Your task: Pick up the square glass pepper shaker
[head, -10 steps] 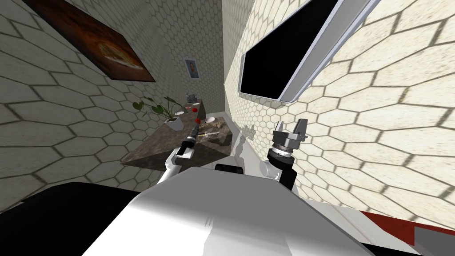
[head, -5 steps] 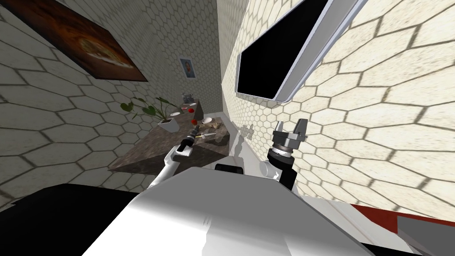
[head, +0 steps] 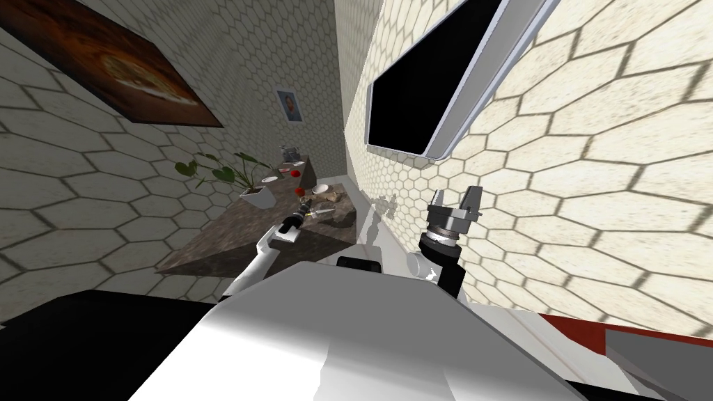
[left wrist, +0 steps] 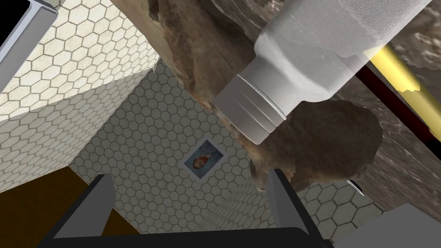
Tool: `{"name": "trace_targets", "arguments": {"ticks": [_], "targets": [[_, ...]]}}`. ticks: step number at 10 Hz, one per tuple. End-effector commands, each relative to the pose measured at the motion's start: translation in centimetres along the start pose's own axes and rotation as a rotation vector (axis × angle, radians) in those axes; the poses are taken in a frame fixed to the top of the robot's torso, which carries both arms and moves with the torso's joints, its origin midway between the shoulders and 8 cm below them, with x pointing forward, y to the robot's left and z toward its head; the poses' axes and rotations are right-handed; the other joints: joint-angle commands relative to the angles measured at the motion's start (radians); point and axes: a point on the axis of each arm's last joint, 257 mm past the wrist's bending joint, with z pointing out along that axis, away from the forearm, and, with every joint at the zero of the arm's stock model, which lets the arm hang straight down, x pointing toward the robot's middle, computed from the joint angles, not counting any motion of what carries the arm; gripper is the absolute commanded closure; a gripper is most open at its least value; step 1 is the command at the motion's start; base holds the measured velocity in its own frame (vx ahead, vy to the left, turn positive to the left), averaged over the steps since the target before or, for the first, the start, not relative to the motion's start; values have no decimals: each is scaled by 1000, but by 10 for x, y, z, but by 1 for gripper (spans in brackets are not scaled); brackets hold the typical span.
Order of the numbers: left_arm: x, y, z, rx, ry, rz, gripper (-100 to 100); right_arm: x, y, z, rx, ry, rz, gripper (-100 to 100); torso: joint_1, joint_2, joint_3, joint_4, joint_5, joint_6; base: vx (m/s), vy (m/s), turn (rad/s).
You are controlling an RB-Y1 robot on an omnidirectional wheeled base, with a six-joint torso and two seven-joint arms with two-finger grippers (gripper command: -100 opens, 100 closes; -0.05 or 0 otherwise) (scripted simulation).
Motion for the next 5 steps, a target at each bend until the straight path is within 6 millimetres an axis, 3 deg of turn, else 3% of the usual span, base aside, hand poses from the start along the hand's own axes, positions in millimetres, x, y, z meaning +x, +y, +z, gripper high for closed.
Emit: {"name": "trace_targets", "arguments": {"ticks": [1, 5], "targets": [[3, 16, 3, -54, 21, 34, -100, 0, 0, 0, 0, 0, 0, 0, 0, 0, 0, 0, 0, 0, 5, -49, -30], [5, 53, 11, -172, 69, 123, -100, 0, 0, 0, 0, 0, 0, 0, -1, 1, 0, 0, 0, 0, -2, -67, -24]]}}
